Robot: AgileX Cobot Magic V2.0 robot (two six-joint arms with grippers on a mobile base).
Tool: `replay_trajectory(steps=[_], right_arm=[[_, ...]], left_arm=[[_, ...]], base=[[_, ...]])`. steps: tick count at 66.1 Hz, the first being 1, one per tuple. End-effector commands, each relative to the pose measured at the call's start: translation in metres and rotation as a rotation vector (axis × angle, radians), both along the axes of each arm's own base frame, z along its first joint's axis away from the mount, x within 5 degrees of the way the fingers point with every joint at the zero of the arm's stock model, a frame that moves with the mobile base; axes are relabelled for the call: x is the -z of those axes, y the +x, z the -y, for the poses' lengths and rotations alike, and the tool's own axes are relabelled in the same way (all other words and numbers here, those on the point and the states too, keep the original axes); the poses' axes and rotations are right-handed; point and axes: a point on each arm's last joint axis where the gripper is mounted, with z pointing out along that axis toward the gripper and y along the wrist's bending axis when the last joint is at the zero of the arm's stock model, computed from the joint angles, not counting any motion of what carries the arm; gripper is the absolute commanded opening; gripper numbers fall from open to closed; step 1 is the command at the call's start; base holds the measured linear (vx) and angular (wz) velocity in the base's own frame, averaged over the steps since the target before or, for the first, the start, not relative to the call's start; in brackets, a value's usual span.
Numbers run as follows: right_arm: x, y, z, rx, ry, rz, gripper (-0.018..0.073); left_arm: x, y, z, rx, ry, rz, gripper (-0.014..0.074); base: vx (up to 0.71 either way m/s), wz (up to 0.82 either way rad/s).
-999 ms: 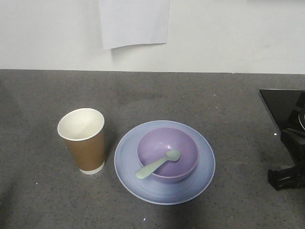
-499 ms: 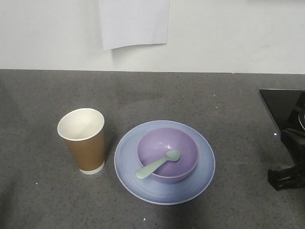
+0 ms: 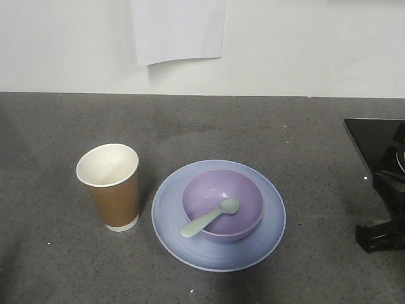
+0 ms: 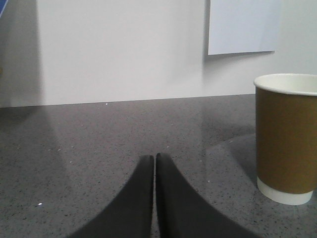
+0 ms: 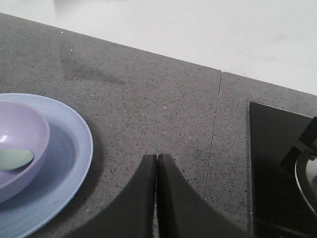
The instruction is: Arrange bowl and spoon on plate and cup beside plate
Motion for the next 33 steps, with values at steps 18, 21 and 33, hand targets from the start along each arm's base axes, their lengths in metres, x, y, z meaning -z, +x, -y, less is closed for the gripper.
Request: replay_trajectory(steps=[18,21,33], right_arm=[[-0.013,-0.002,-0.002,-0.014,0.086,0.047,-0.0002],[-0.014,-0.005,-0.002,-0.005,0.155,0.033,-0.0002],[-0.005,-0.017,-0.001,-0.036,0.160,0.008,-0.0002]], left_arm=[[0.005,0.002,0.000,0.004,-0.021,0.026,-0.0007],[0.005,0.002,0.000,0.004,-0.021,0.026,-0.0007],[0.005,0.002,0.000,0.004,-0.021,0.026,-0.0007]], base=[[0.00,0.00],[0.00,0.00],[0.00,0.00]])
